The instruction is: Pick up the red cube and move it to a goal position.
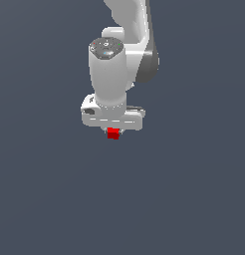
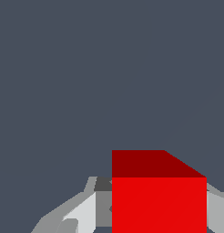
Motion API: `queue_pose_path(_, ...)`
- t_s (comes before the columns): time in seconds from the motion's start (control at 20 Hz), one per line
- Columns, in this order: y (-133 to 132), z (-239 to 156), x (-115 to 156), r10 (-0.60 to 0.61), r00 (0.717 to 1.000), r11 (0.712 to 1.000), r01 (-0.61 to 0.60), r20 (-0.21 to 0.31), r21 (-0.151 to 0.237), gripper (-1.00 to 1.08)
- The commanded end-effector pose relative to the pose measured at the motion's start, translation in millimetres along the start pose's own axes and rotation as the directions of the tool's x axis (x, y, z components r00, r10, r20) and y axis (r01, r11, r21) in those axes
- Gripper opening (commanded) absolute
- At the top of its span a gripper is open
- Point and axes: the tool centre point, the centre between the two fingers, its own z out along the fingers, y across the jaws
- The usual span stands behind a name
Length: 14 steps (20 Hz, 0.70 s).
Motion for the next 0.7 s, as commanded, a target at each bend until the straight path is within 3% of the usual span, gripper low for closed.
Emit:
queue_pose_path(0.0,-4,-23,10,0.0,1.0,1.0,0.0,0.0,0.0,-1.0)
queue_pose_path(0.65,-17,-98,49,0.0,1.0,1.0,0.0,0.0,0.001,-1.0)
